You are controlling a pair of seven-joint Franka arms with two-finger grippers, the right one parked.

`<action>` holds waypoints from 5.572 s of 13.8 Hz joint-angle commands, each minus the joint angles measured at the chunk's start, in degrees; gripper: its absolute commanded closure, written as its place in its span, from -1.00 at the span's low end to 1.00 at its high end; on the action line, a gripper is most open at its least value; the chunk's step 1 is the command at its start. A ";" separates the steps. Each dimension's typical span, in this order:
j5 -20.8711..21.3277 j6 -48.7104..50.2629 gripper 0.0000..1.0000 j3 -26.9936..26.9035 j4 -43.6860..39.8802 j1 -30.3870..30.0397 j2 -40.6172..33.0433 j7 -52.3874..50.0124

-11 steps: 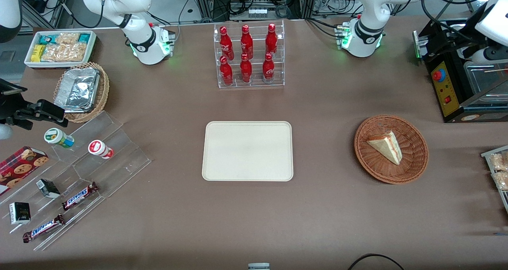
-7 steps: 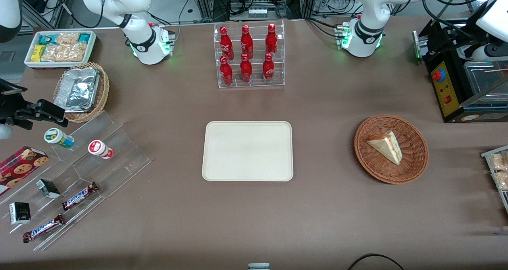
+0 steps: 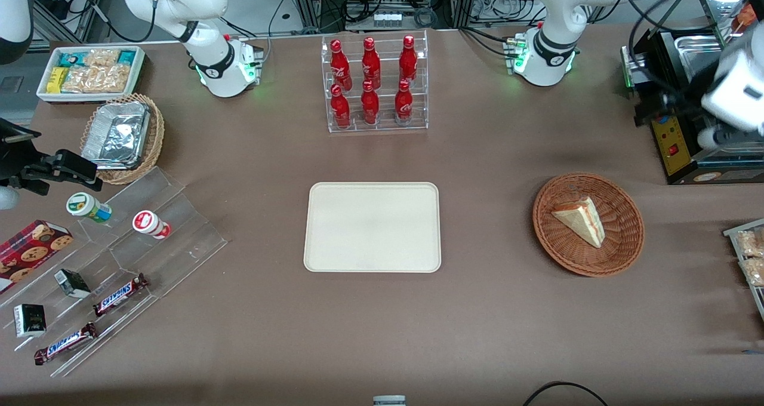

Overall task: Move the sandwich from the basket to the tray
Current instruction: 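Move the left gripper over the wrapped sandwich in the wicker basket, then lower the left gripper and close it on the sandwich, then lift the sandwich and carry it over the cream tray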

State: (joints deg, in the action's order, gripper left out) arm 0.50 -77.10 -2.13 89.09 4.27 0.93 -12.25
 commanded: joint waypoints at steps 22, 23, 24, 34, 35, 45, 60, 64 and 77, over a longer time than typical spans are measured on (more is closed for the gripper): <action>0.20 -53.77 -1.00 0.02 34.84 0.13 10.49 -39.87; 0.20 -54.20 -1.00 0.02 34.93 0.04 10.84 -39.87; 0.20 -54.30 -1.00 0.02 35.10 -0.22 11.19 -39.87; 0.11 -59.57 0.22 -0.06 37.12 -0.58 14.53 -40.14; 0.11 -59.57 0.59 -0.07 37.04 -0.58 14.53 -40.14; 3.62 -44.83 0.73 0.02 31.33 -0.32 10.06 -38.99; 3.19 -23.44 0.72 4.76 8.39 15.85 10.92 -39.17; 3.28 -25.63 0.69 11.17 5.48 16.12 14.27 -39.09; 8.81 -42.60 0.66 15.75 1.79 28.07 29.38 -39.96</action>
State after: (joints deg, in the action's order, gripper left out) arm 7.56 -118.63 14.15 93.30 30.90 28.26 -51.47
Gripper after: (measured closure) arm 0.833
